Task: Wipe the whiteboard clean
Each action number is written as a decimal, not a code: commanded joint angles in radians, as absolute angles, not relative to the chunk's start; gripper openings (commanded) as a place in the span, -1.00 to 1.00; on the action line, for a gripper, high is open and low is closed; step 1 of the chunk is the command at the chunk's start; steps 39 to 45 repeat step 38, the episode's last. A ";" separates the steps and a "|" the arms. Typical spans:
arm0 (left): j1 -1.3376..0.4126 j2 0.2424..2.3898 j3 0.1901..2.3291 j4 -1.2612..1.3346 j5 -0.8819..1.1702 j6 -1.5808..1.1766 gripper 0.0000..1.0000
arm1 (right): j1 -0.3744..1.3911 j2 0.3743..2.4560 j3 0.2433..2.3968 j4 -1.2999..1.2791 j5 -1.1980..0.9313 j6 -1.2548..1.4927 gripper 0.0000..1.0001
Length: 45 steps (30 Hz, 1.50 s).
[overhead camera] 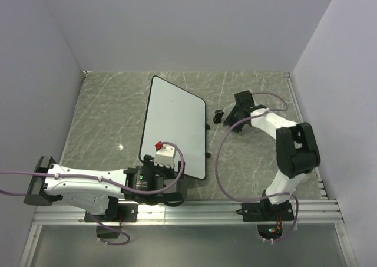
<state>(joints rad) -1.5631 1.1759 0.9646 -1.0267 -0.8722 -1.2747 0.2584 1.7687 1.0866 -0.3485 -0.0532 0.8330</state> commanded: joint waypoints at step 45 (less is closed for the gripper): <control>-1.457 1.331 1.697 -1.115 -1.026 -0.904 0.99 | 0.281 0.479 0.623 -0.351 -0.460 0.816 0.99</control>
